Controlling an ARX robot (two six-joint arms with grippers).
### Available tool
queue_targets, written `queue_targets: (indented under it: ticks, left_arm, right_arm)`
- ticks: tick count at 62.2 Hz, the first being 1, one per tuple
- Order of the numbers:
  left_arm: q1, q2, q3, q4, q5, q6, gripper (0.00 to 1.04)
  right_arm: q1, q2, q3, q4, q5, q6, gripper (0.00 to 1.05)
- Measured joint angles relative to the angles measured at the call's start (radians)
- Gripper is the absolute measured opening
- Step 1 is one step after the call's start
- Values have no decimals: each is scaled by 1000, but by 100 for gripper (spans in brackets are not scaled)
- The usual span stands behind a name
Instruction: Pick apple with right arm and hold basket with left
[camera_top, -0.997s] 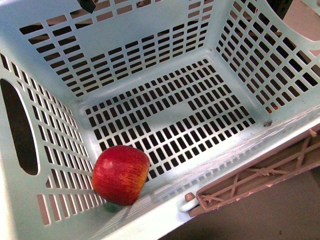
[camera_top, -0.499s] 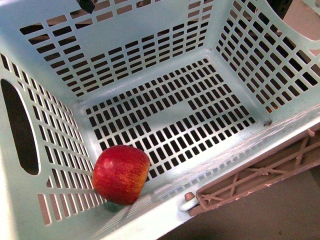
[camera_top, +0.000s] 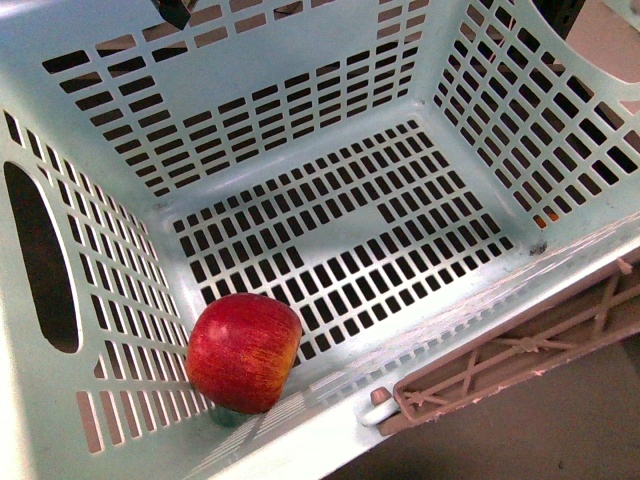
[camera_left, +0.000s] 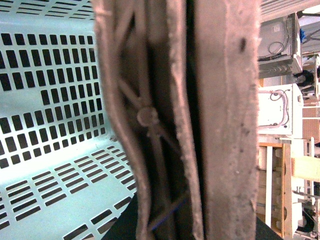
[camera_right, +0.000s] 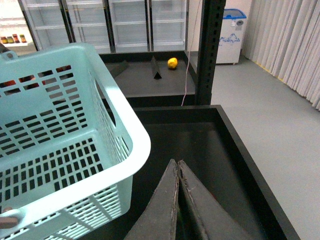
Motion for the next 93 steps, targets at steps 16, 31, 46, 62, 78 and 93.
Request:
queue_targets:
  ticks: [16,31,46,62,78,93]
  left_arm:
    - [0,0,0,0,-3,2,16]
    - [-1,0,0,1,-16,1,16]
    - [29,-19,-7,68,-293,-180,16]
    - [261,-102,-120,76,-253,-272,16]
    - [553,-82,-272,153,-220,-349,16]
    - [648,-8,-375,242,-163,-404,16]
  right_arm:
    - [0,0,0,0,0,0,59]
    - [0,0,0,0,0,0,97]
    - [0,-1,0,0,0,0,96]
    - [0,-1,0,0,0,0,96]
    - [0,-1,0,0,-1,0,96]
    - [0,-1,0,0,0,0,96]
